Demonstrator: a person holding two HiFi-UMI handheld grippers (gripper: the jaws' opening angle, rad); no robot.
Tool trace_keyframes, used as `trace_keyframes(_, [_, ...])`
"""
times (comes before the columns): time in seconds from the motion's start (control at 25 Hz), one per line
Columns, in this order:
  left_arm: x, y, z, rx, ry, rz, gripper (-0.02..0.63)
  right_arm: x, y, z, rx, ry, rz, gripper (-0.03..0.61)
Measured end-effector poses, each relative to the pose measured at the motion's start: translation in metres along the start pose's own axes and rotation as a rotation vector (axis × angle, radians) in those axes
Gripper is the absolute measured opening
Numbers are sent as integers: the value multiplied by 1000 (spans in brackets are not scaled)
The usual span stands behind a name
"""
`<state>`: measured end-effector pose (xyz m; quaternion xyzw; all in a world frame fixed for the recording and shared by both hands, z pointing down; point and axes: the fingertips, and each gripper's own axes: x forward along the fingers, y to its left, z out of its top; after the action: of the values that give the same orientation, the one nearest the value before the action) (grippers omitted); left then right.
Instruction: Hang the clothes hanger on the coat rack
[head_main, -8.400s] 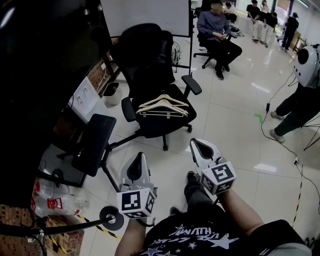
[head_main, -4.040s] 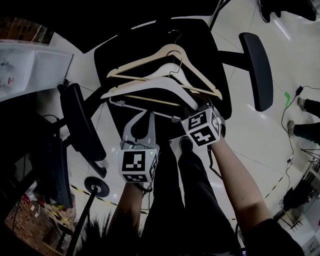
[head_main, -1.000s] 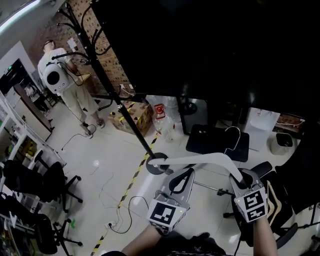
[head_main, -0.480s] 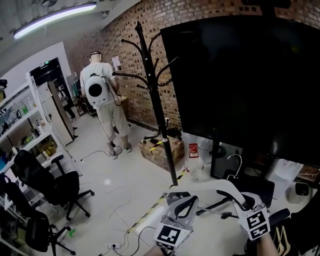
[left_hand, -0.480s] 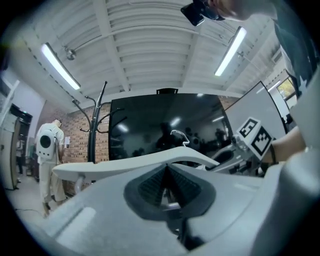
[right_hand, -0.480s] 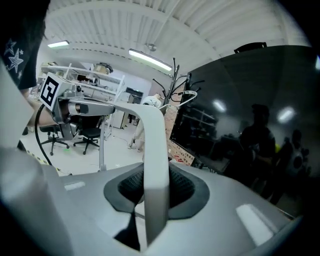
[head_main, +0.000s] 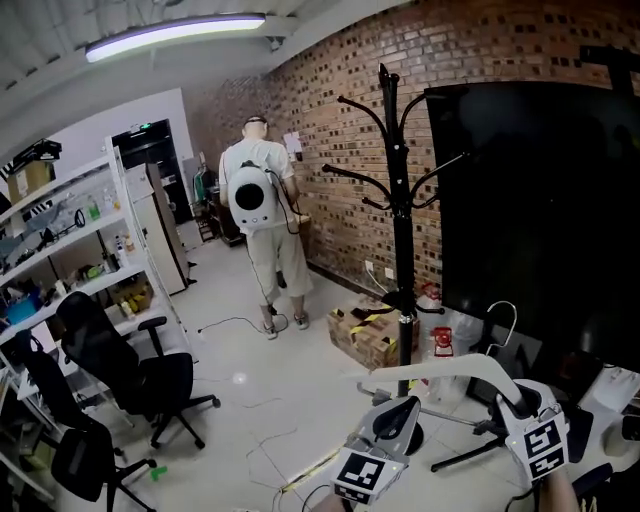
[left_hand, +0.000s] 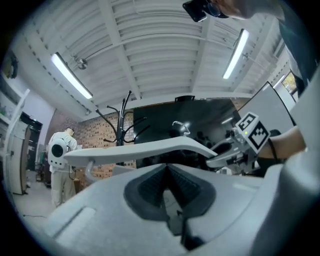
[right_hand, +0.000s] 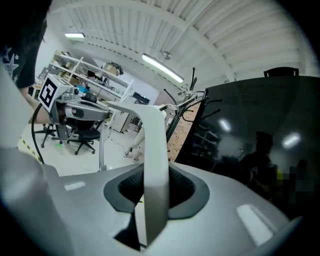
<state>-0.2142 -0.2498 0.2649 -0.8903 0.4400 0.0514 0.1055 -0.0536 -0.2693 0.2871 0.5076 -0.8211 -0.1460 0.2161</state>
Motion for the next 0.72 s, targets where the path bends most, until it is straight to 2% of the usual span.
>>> trace_keyframes(0.2, [-2, 54, 11, 4, -8, 65, 5, 43, 21, 32, -17, -42, -1, 101])
trace_keyframes(0.4, [-2, 101, 44, -29, -47, 116, 5, 90, 38, 86, -101, -95, 32, 101])
trace_keyframes(0.56, [14, 124, 56, -72, -43, 155, 5, 120, 35, 119, -99, -131, 79, 101])
trace_keyframes(0.72, [43, 131, 75, -51, -41, 160, 5, 136, 10, 146, -161, -159, 80, 101])
